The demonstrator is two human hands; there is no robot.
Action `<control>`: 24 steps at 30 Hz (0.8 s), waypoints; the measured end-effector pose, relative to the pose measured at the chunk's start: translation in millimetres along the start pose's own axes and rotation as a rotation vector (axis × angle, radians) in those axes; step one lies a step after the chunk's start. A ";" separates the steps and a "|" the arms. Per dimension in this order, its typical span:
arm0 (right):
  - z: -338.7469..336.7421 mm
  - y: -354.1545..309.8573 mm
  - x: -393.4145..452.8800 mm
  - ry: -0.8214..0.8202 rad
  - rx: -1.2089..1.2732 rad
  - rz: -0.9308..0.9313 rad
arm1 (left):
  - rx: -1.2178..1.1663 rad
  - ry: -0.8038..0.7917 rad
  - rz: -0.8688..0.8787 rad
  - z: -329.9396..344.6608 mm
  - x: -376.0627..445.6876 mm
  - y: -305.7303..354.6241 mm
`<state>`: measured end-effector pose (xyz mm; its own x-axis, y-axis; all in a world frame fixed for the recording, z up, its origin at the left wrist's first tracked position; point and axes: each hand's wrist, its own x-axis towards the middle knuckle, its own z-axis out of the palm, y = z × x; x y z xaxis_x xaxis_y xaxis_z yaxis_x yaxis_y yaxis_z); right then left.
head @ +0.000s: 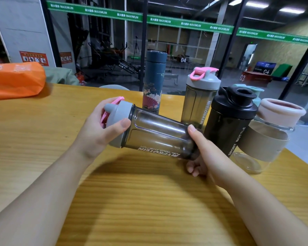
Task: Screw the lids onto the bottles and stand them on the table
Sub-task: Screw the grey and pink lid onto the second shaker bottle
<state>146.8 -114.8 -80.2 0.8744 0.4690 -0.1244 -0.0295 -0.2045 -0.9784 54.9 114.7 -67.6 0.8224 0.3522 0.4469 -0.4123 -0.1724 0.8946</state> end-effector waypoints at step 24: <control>3.8 -9.4 -6.3 0.051 0.082 -0.131 | -0.050 -0.010 -0.257 2.8 -1.5 4.2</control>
<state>139.8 -112.7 -70.9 0.8966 0.4427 0.0115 0.0488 -0.0730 -0.9961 53.0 110.9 -64.5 0.9064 0.3690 0.2056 -0.2084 -0.0327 0.9775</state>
